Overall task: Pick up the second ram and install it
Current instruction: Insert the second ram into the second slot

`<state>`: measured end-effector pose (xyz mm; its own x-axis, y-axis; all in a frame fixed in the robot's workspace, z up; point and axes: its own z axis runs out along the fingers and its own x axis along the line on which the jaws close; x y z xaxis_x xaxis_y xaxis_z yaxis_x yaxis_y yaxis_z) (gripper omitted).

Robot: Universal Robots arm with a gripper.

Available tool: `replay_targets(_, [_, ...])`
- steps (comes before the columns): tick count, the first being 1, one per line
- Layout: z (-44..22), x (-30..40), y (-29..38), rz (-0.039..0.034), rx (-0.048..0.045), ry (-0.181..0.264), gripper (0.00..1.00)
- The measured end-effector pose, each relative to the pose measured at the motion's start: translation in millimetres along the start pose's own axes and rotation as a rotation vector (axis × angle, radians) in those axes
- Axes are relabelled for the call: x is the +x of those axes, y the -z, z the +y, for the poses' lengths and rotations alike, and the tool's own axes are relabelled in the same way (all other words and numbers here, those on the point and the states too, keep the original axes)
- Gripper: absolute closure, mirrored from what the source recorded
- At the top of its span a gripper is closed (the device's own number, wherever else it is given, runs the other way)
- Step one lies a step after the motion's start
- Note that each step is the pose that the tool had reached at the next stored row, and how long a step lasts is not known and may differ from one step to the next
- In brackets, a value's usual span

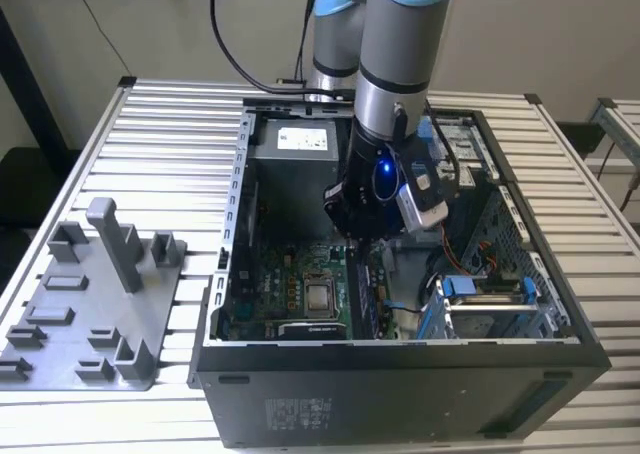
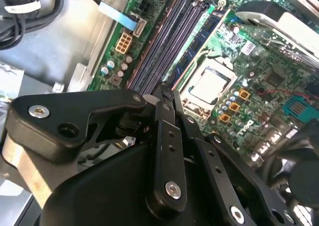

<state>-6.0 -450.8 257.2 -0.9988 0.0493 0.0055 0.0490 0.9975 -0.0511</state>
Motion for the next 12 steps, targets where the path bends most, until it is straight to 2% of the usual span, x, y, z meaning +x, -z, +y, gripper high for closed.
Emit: replay_targets(12, [0.4,-0.2,-21.7,0.0006,0.0000,-0.013,0.87])
